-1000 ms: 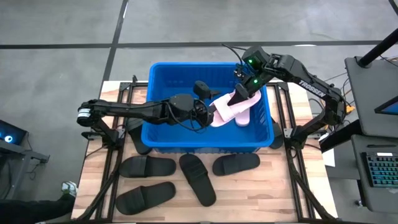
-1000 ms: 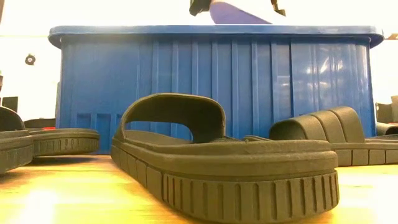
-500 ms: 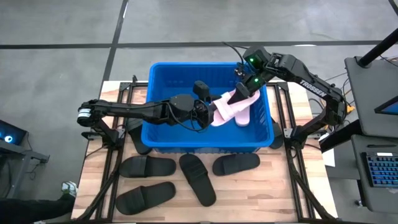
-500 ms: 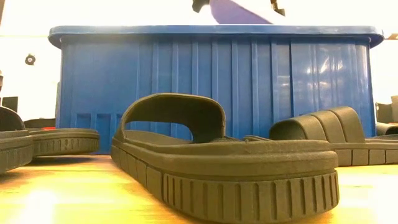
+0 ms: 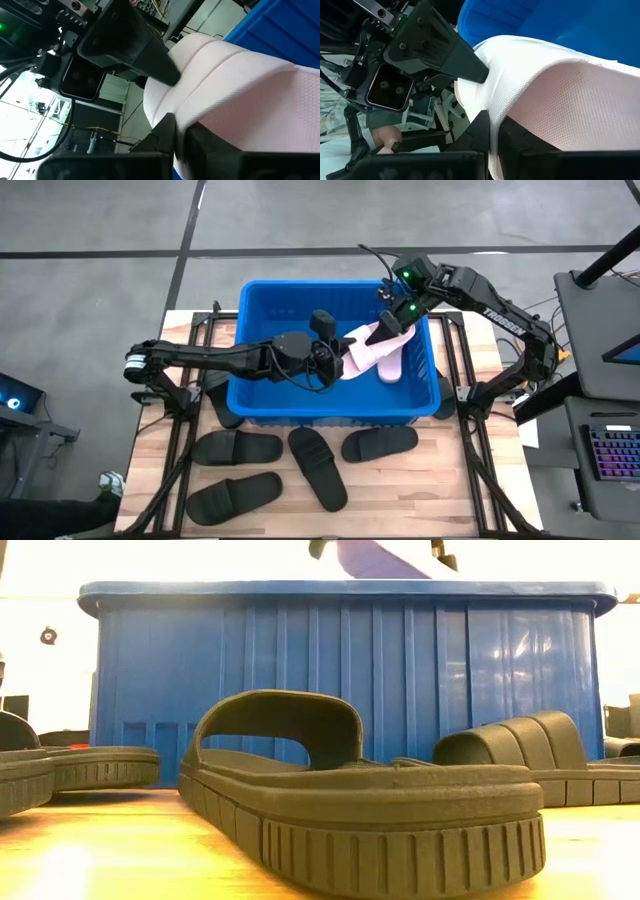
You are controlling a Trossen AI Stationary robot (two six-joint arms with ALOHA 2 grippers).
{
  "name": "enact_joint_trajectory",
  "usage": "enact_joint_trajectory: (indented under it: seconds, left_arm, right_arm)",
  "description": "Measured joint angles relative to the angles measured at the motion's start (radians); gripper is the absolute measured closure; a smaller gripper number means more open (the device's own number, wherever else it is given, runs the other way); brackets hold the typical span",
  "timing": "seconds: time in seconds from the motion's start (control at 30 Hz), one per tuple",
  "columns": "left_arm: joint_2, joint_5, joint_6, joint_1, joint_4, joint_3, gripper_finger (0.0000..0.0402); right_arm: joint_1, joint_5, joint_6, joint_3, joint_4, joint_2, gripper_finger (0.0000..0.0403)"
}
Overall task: Pick and place slides into bin
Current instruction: Stack the pink slide on top of the pink slide into the blue bin
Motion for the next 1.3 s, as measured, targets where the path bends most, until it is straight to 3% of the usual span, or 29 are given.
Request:
enact_joint_trajectory:
  seconds: [0.37, 0.77, 1.17, 1.3]
  left_arm:
    - [-0.031, -0.006, -0.053, 0.006, 0.006, -0.003, 0.0401]
    - [-0.055, -0.027, -0.083, 0.007, -0.086, -0.010, 0.0401]
    - [-0.061, -0.075, -0.089, 0.008, -0.121, -0.017, 0.0402]
    - [-0.088, -0.044, -0.181, 0.007, -0.125, -0.025, 0.0402]
  right_arm:
    - [-0.001, 0.007, -0.004, 0.000, 0.048, -0.020, 0.0346]
    - [-0.005, 0.021, -0.003, -0.001, 0.076, -0.050, 0.0342]
    - [-0.050, 0.237, -0.109, 0.130, 0.083, -0.065, 0.0344]
    - [-0.051, 0.343, -0.181, 0.235, 0.081, -0.065, 0.0345]
